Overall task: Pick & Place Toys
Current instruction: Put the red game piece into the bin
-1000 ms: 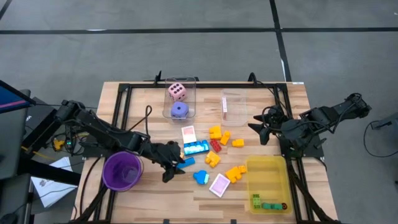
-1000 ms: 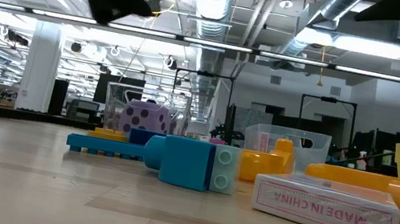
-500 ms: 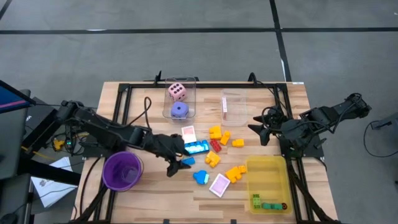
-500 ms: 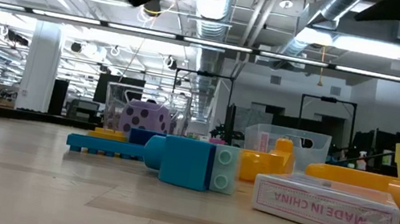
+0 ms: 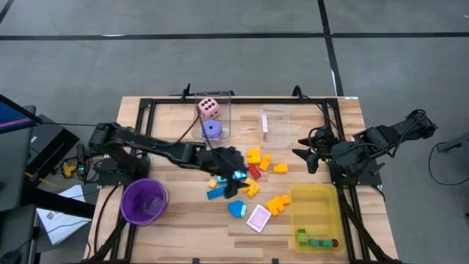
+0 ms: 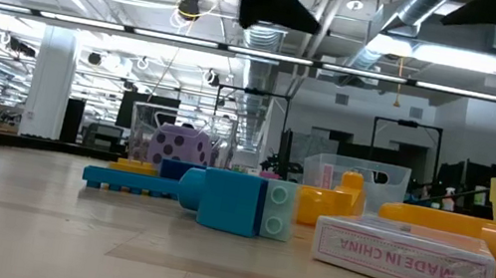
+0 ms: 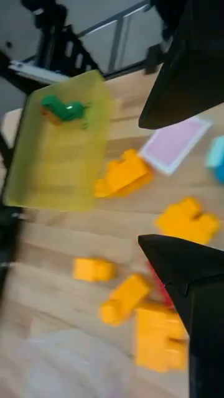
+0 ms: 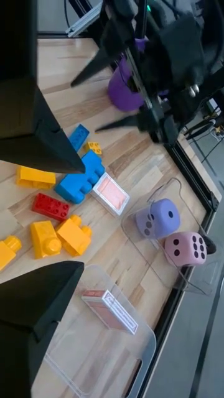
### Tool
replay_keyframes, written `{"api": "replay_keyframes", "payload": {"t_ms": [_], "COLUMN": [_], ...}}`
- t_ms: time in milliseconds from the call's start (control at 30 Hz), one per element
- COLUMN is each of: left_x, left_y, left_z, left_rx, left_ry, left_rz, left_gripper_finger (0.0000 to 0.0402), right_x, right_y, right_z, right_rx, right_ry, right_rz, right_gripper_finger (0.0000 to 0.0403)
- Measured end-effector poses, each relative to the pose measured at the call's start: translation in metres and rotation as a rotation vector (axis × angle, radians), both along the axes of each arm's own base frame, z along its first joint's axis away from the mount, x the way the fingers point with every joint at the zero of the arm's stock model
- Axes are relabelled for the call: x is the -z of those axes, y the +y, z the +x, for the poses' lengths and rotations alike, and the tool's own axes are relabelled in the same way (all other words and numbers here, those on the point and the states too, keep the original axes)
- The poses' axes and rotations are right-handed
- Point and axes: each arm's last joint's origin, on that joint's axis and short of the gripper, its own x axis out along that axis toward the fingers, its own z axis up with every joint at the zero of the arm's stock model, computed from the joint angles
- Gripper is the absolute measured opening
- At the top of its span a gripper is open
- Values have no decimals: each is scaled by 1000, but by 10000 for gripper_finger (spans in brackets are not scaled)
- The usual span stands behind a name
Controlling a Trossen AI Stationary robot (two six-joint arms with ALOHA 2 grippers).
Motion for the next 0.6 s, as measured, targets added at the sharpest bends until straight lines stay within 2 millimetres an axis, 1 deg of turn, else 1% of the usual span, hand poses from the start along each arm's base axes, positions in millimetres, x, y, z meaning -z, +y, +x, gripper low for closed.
{"api": "replay_keyframes", "payload": {"t_ms": [100, 233, 367, 433, 467, 600], "left_x": [-4, -11, -23, -24, -23, -7], "left_y": [12, 23, 27, 29, 30, 38], "left_z": [20, 42, 56, 61, 63, 67], "left_rx": [-31, -50, -28, -24, -27, -43], "left_ry": [-58, -94, -139, -143, -146, -66], "left_rz": [3, 30, 85, 102, 111, 130], "left_gripper_finger": [290, 290, 290, 290, 290, 290], "right_x": [0, 0, 0, 0, 0, 0], "right_y": [0, 0, 0, 0, 0, 0], "right_z": [0, 0, 0, 0, 0, 0], "right_rx": [-1, -2, -3, -3, -3, -3], "right_ry": [2, 2, 5, 5, 6, 8], "right_rz": [-3, -3, -6, -7, -7, -8], "right_gripper_finger": [234, 234, 234, 234, 234, 234]}}
